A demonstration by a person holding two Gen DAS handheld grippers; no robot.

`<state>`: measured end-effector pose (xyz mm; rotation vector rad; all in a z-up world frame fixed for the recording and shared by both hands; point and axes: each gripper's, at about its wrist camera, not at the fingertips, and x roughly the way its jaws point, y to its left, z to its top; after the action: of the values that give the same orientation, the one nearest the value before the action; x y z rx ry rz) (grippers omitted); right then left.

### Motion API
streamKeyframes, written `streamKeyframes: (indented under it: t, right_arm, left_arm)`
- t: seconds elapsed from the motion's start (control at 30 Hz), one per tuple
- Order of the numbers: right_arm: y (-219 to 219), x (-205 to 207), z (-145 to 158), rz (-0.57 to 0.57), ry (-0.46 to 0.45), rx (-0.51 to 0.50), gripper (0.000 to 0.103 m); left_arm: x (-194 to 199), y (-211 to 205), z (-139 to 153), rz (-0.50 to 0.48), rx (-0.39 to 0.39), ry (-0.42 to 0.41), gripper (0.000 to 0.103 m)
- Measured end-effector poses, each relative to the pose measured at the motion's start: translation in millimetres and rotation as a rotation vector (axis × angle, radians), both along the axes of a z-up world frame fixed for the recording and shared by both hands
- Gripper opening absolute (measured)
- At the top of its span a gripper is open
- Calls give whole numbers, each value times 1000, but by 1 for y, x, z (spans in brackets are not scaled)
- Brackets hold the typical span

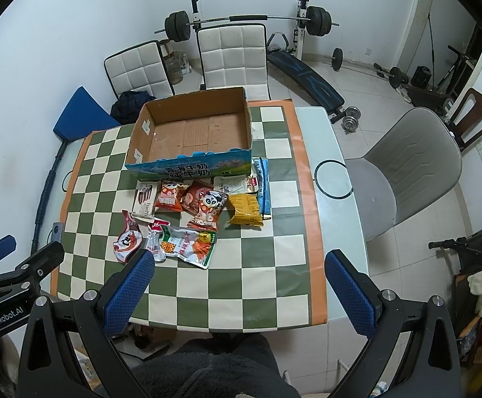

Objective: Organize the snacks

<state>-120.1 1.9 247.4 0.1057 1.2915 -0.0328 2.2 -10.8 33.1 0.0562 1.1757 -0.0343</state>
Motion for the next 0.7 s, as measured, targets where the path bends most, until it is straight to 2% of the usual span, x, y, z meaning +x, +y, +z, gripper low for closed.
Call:
streamKeyframes:
  t: [0.1, 0.17, 0.27, 0.43, 0.53, 0.7]
  right_arm:
    - [1, 7, -7, 7, 6, 30, 103]
    - [2, 13, -20, 25, 12, 47, 103]
    - [14, 27, -63, 94, 45, 39, 103]
    - [51, 52, -153, 241, 137, -7, 103]
    - [82, 65, -218, 369, 231, -15, 103]
    - [141, 68, -294, 618, 269, -83, 103]
  left_arm:
    - [8, 5, -1, 21, -10, -7, 103]
    - [15, 14, -15, 44, -8, -7, 103]
    - [28, 30, -51, 87, 14, 31, 103]
    - [45, 58, -115, 145, 88, 116, 103]
    - [52, 76, -154, 167, 118, 168, 103]
    - [50, 104, -204, 197, 159, 225, 103]
